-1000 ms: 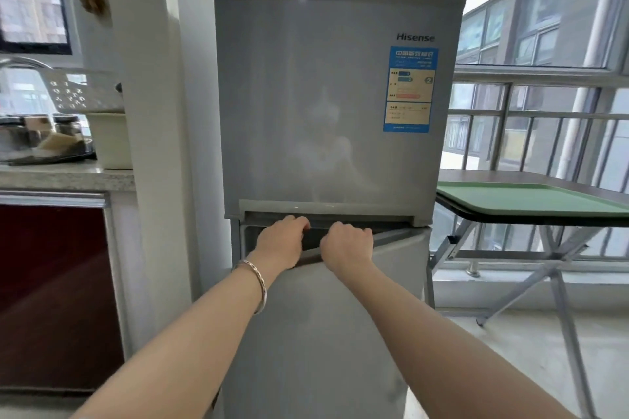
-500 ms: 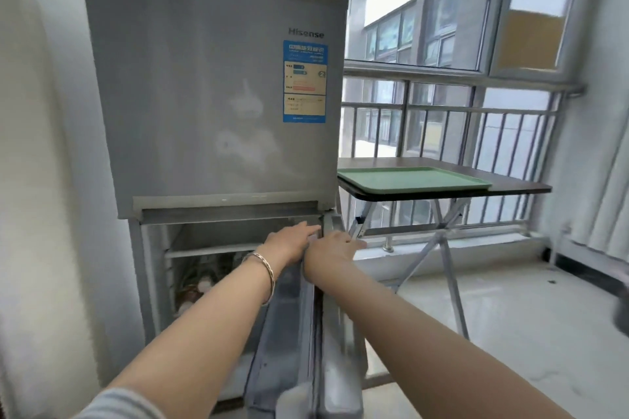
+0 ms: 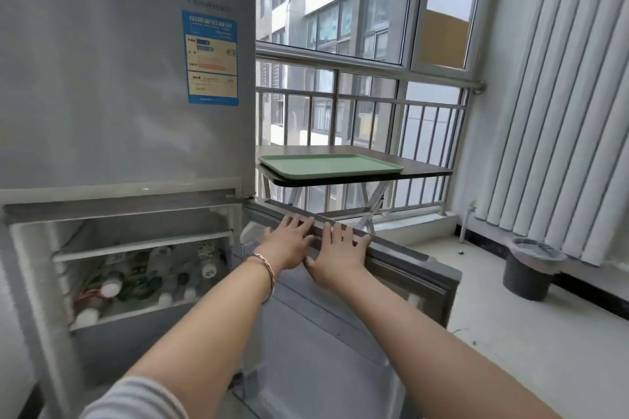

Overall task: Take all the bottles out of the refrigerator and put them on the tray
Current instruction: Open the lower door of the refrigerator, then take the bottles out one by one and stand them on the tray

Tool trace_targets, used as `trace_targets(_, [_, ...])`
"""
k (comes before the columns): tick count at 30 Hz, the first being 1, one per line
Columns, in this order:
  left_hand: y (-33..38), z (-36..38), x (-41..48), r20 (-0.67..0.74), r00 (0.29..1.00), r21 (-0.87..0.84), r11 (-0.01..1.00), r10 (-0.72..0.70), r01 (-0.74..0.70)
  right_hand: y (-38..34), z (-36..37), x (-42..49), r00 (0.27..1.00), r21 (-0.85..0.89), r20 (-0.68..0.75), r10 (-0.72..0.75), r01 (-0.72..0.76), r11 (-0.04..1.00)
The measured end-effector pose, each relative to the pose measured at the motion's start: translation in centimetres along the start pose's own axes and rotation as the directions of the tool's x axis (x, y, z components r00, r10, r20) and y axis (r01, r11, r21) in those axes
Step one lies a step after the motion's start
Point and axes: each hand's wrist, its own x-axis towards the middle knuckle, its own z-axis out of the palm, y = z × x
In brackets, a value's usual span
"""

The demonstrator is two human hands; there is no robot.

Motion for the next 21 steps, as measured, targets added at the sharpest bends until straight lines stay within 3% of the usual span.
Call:
trace_targets(8, [1.8,0.7,2.0,0.033,0.998,-0.017,0.998,-0.057,0.058,4.4,1.5,3.2,0.990,0.014,-0.079,-0.114,0.115,0.993])
trace_targets(13, [1.7,0.6,2.3,0.040,0.997,-0.020,0.998,-0.063,0.063,4.7,1.9,3.4,0.985,0.037,-0.119,-0.125,0.130,0.991])
trace_targets(16, [1.3,0.6,2.0,-0.034,0.998,-0.032,0.998,-0.048,0.047,3.7,1.8,3.3,0.976,0.095,-0.202,-0.087,0.108,0.990])
trace_targets(21, [-4.8,1.0,0.9,-0.156,0.956,-0.086,0.968,-0.247,0.236,-3.1,2.3,4.8,0.883,0.092,-0.388,-0.265,0.323,0.942])
